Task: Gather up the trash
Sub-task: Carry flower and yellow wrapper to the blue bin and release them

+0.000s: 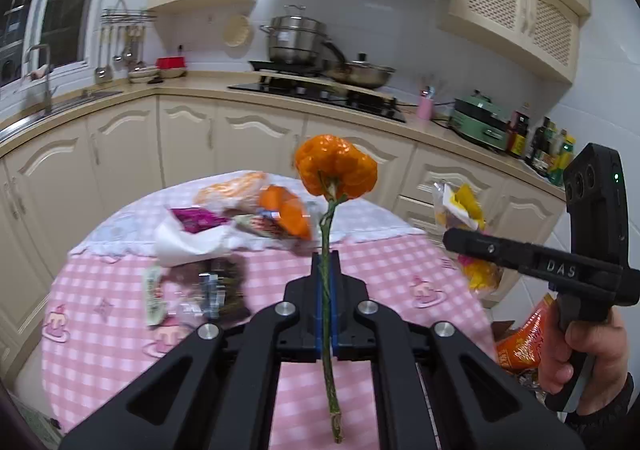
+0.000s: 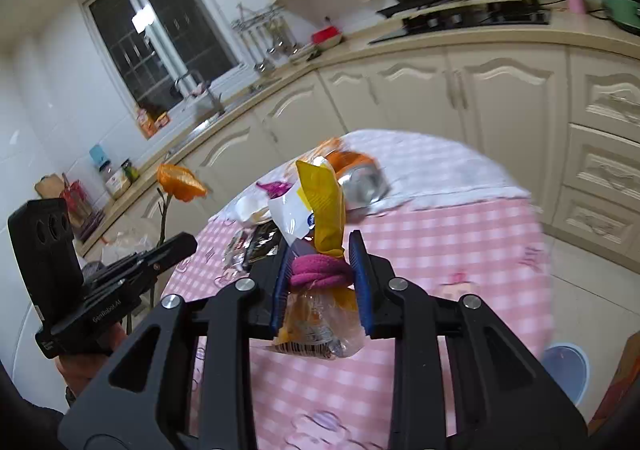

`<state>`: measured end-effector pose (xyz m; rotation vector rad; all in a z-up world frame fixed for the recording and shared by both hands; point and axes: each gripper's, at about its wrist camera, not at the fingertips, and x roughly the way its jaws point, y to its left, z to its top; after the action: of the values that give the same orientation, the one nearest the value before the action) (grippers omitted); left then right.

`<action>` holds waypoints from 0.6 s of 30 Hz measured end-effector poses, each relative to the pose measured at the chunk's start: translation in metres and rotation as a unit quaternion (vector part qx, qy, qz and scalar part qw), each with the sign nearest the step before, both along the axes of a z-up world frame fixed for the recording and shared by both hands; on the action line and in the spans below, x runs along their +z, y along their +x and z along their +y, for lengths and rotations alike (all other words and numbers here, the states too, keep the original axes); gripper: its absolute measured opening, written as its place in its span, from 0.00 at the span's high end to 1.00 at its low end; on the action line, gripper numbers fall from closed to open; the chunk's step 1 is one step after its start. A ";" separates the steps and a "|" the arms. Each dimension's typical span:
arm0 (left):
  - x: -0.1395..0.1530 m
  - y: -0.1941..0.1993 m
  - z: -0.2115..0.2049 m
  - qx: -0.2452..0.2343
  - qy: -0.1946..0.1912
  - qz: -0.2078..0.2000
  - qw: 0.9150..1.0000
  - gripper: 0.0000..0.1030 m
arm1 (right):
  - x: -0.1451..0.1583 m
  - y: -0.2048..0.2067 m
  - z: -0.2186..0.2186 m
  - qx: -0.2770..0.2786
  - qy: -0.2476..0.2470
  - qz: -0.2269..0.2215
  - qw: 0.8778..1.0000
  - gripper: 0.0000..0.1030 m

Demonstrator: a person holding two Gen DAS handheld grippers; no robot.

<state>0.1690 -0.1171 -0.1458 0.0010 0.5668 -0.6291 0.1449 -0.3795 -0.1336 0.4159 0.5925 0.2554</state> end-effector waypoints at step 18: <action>-0.059 -0.072 -0.232 -0.223 0.053 0.083 0.970 0.97 | -0.094 -0.143 -0.233 -0.254 0.050 0.094 0.961 0.73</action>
<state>0.0970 -0.3487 -0.2045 0.1828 0.7705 -1.0431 0.0017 -0.6128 -0.2277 0.6791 0.6381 -0.2498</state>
